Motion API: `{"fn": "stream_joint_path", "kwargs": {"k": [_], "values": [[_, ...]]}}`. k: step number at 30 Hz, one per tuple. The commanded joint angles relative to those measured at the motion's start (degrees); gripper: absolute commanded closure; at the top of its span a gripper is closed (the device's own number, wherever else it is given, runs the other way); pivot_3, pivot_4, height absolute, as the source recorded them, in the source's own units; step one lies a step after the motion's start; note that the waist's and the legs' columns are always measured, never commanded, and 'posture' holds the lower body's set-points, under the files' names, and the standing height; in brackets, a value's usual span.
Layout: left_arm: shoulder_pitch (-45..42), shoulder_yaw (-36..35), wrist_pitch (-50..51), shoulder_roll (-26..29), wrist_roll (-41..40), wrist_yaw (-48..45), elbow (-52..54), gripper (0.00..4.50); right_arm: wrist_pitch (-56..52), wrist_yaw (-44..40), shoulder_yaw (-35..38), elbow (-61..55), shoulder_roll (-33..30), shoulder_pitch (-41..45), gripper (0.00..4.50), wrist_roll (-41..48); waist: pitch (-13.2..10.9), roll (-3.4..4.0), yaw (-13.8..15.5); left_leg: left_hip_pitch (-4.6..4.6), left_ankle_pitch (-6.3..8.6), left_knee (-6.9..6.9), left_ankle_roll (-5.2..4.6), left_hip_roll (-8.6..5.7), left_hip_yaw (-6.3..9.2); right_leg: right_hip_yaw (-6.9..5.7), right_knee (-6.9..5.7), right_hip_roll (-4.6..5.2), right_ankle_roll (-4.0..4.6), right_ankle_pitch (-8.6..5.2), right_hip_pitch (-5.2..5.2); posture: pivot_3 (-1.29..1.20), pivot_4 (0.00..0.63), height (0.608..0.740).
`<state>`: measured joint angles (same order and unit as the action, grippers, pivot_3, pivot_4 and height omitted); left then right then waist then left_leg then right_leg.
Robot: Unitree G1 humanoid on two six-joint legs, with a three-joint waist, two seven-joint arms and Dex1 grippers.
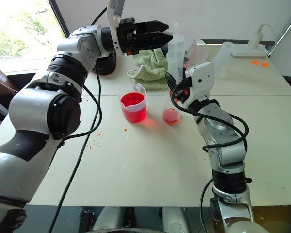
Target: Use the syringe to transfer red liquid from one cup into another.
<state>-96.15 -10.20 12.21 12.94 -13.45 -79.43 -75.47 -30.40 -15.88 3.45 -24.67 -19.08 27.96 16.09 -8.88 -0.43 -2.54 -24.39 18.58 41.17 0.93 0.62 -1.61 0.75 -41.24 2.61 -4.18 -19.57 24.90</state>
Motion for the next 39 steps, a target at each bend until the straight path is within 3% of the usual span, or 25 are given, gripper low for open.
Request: {"fn": "stream_joint_path", "kwargs": {"k": [1, 15, 18, 24, 39], "values": [[-3.5, -1.8, 0.5, -0.6, -0.5, 1.0, 0.3, 0.82, 2.5, -1.5, -0.6, -1.4, -0.8, 0.3, 3.08, -0.6, 0.0, 0.0, 0.0, 0.0, 0.0, 0.0, 0.0, 0.0, 0.0, 0.0, 0.0, 0.0, 0.0, 0.0, 0.0, 0.0, 0.15, 0.711], [-3.7, -2.0, -0.3, -1.3, 1.3, 2.2, -0.1, 0.82, 3.3, -2.5, -0.7, -0.9, -0.6, 0.5, 3.08, -1.0, 0.0, 0.0, 0.0, 0.0, 0.0, 0.01, 0.0, 0.0, 0.0, 0.0, 0.0, 0.0, 0.0, 0.0, 0.0, 0.0, 0.15, 0.711], [-3.8, -2.0, -0.2, -2.0, 1.7, 1.9, -0.1, 1.64, 3.7, -2.7, -0.7, -0.3, -0.5, 0.4, 3.08, -1.2, 0.0, 0.0, 0.0, 0.0, 0.0, 0.01, 0.0, 0.0, 0.0, 0.0, 0.0, 0.0, 0.0, 0.0, 0.0, 0.0, 0.15, 0.711], [-3.5, -2.2, 0.2, -2.7, 2.2, 1.1, -0.1, 4.48, 4.7, -3.0, -0.5, 1.1, -0.5, 0.7, 3.08, -1.6, 0.0, 0.0, 0.0, 0.0, 0.0, 0.01, 0.0, 0.0, -0.01, 0.0, -0.01, 0.0, 0.0, 0.0, 0.0, 0.0, 0.15, 0.711], [-2.3, -0.7, 0.0, -3.4, 4.5, -1.2, 0.1, 4.48, 8.8, -3.6, -0.4, 6.0, 0.2, 1.7, 3.08, -2.7, 0.0, 0.0, 0.0, 0.01, 0.0, 0.01, 0.0, 0.0, -0.01, 0.0, -0.01, 0.0, 0.0, 0.0, 0.0, 0.0, 0.15, 0.711]]}}
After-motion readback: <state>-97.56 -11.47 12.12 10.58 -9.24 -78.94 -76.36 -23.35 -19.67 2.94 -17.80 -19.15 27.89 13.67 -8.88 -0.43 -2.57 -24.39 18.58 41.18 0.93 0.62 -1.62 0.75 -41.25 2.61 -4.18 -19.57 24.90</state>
